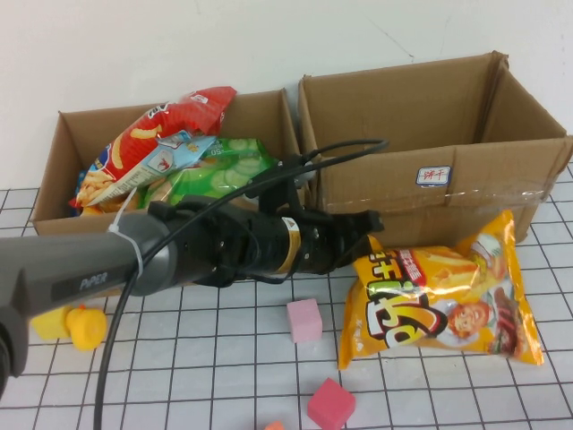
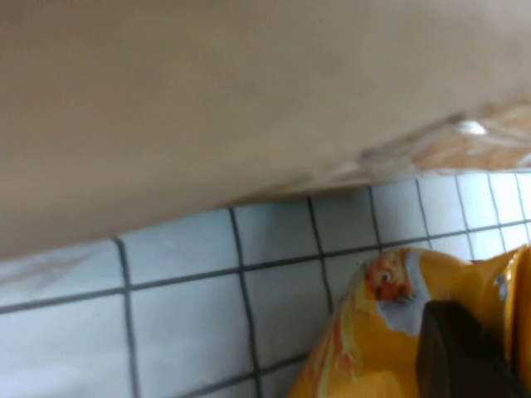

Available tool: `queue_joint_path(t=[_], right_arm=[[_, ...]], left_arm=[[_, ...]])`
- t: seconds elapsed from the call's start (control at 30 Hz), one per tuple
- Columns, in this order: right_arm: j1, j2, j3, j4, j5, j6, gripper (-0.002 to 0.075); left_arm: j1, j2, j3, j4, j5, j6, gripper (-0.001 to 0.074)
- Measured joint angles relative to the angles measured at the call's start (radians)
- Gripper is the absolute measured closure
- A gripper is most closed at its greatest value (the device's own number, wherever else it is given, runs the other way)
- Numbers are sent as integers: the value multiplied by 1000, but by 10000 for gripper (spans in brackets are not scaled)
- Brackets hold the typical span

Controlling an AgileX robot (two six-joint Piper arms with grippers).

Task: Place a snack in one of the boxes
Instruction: Pick up the potato chip

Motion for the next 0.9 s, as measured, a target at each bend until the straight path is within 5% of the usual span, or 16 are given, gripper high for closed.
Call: queue_joint_path(t=[0.9], right_arm=[[0, 0, 0, 0, 0, 0, 727]], left_arm=[[2, -283, 0, 20, -138, 21, 734]])
